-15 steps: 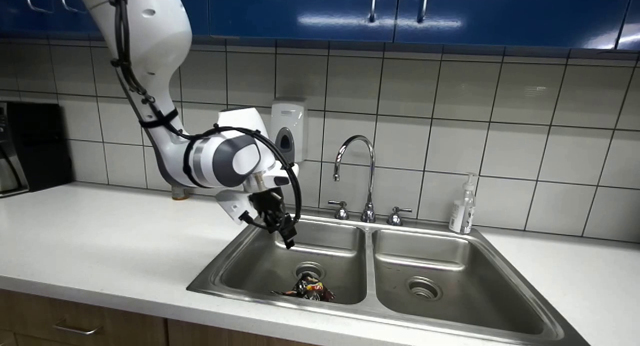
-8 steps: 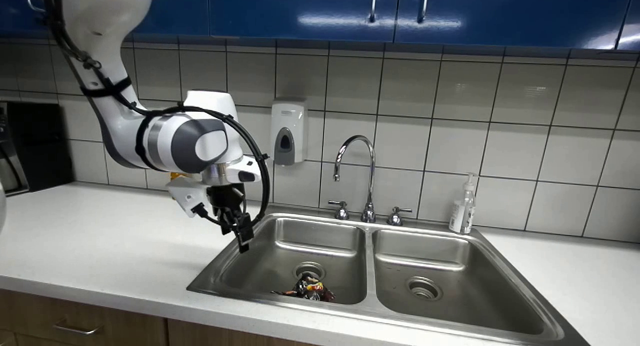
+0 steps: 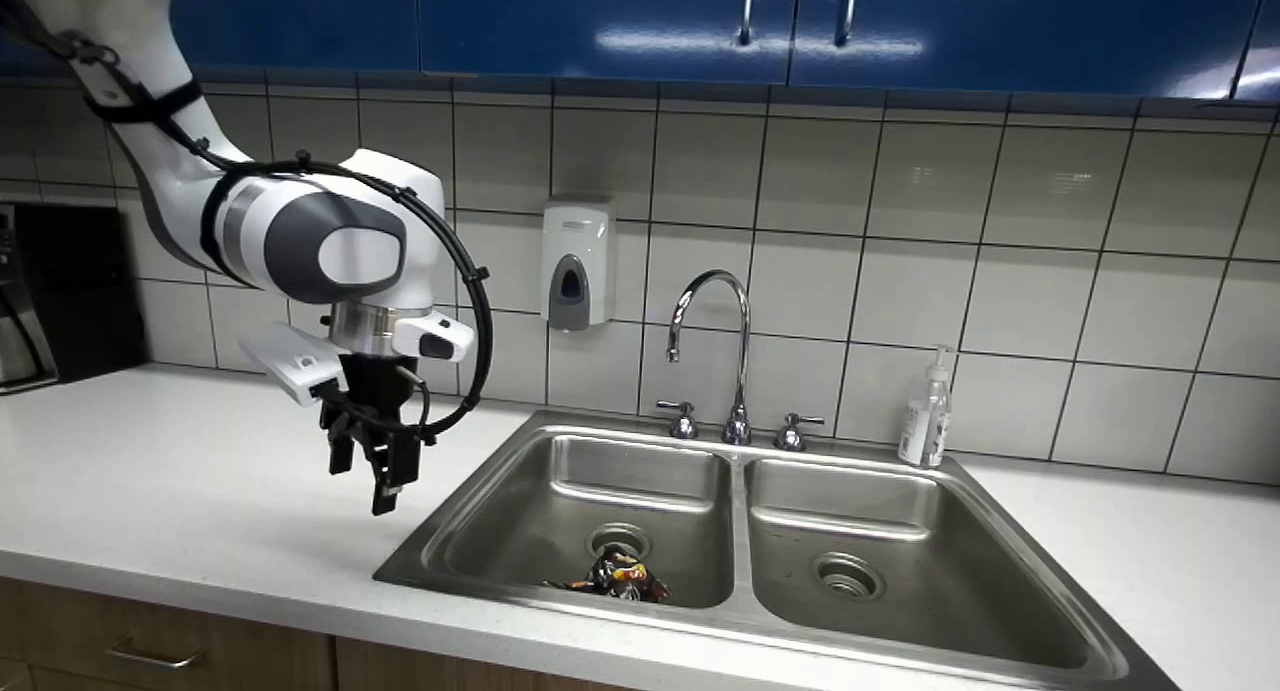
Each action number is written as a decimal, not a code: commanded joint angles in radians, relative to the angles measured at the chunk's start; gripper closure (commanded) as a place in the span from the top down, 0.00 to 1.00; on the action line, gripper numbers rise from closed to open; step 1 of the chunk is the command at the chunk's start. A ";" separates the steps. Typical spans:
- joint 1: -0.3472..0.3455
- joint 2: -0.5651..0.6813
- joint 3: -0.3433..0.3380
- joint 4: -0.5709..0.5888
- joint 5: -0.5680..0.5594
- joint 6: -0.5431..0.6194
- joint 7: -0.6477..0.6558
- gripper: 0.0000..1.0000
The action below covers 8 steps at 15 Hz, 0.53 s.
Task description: Put the black packet in the sink
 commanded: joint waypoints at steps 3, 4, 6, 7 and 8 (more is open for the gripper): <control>-0.107 -0.001 0.119 0.002 0.044 -0.075 -0.087 1.00; -0.111 0.000 0.126 0.002 0.047 -0.087 -0.099 1.00; -0.114 0.000 0.132 0.002 0.046 -0.092 -0.102 1.00; -0.113 0.000 0.133 0.002 0.046 -0.093 -0.102 1.00; -0.113 0.000 0.134 0.002 0.046 -0.093 -0.103 1.00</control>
